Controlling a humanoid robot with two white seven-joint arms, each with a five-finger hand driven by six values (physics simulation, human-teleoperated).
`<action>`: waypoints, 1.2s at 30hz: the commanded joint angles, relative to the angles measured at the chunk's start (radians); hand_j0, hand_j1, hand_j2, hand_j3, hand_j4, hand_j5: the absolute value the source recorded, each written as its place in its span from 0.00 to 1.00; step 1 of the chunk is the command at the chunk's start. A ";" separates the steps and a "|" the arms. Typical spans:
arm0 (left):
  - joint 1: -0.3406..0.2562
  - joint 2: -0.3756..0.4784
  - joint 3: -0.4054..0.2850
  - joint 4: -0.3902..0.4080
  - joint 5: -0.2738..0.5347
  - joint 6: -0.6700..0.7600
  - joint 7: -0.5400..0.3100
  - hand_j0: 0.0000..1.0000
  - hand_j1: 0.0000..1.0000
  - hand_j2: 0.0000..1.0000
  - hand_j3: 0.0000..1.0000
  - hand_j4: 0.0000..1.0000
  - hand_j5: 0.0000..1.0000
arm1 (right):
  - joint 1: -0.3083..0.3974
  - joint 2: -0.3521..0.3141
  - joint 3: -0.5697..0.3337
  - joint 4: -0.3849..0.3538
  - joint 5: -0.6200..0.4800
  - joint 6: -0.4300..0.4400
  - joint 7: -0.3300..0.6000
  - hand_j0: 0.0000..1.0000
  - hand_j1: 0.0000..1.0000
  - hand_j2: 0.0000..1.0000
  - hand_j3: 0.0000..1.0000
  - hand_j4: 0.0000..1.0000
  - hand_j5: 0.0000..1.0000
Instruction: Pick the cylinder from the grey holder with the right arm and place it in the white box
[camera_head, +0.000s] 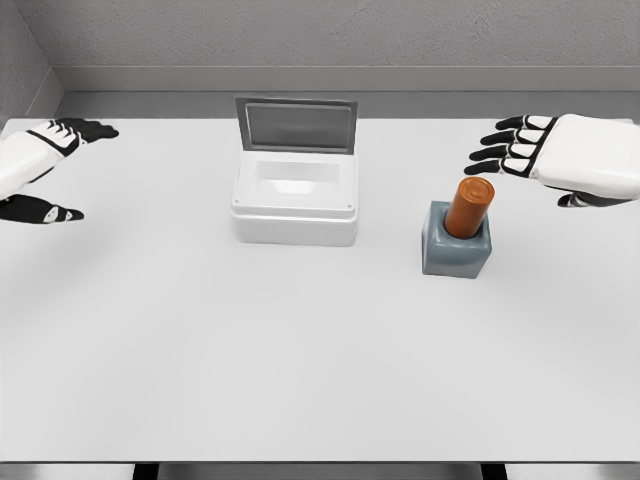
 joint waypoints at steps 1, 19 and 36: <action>-0.002 0.002 0.001 0.000 0.007 0.001 -0.001 1.00 1.00 1.00 1.00 1.00 1.00 | 0.000 0.000 0.000 -0.001 -0.003 0.002 -0.003 1.00 1.00 1.00 1.00 1.00 1.00; 0.020 -0.013 -0.096 0.007 0.487 0.001 -0.186 1.00 1.00 1.00 1.00 1.00 1.00 | -0.272 0.216 0.151 0.032 -0.029 0.002 0.280 0.97 0.97 0.97 0.97 0.97 0.97; -0.181 -0.220 -0.116 0.106 0.904 0.531 -0.375 1.00 1.00 1.00 1.00 1.00 1.00 | -0.275 0.296 0.276 0.143 0.179 0.002 0.280 0.97 0.97 0.97 0.97 0.97 0.97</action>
